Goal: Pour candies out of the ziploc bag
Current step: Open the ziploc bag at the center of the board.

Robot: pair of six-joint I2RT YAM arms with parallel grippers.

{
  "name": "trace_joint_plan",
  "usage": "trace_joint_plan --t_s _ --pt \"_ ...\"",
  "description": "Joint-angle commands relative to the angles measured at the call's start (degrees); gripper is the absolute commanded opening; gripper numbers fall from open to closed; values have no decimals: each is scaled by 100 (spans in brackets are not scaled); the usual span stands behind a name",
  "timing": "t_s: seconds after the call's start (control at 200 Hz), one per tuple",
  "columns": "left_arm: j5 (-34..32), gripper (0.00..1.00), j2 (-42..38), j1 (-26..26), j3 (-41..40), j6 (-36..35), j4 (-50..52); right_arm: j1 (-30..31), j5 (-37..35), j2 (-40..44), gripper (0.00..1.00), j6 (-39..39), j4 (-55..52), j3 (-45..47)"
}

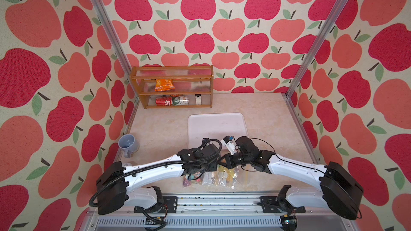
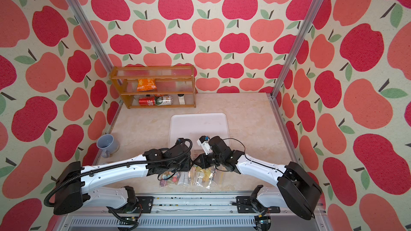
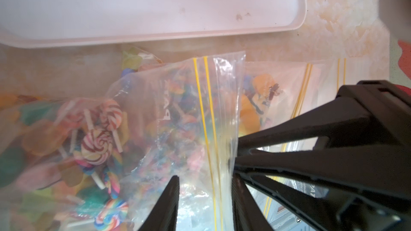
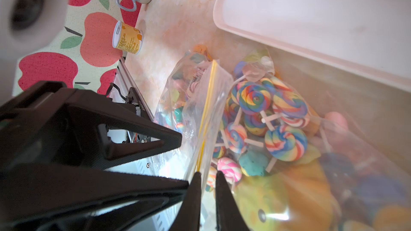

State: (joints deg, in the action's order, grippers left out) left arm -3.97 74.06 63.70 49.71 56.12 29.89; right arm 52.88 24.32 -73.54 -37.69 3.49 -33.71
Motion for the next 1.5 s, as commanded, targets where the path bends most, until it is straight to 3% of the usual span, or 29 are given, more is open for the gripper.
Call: trace_joint_plan --t_s 0.0,0.165,0.68,1.216,1.496 --pt "19 38 30 37 -68 120 -29 51 87 -21 12 -35 117 49" --pt "11 40 29 52 -50 130 -20 55 35 32 0 -38 124 50" --pt "-171 42 518 334 401 56 210 73 188 39 0 -308 469 83" --pt "-457 40 -55 328 176 180 357 94 136 -69 0 -309 460 58" --pt "-369 40 104 330 260 81 293 99 185 -10 0 -352 451 -3"
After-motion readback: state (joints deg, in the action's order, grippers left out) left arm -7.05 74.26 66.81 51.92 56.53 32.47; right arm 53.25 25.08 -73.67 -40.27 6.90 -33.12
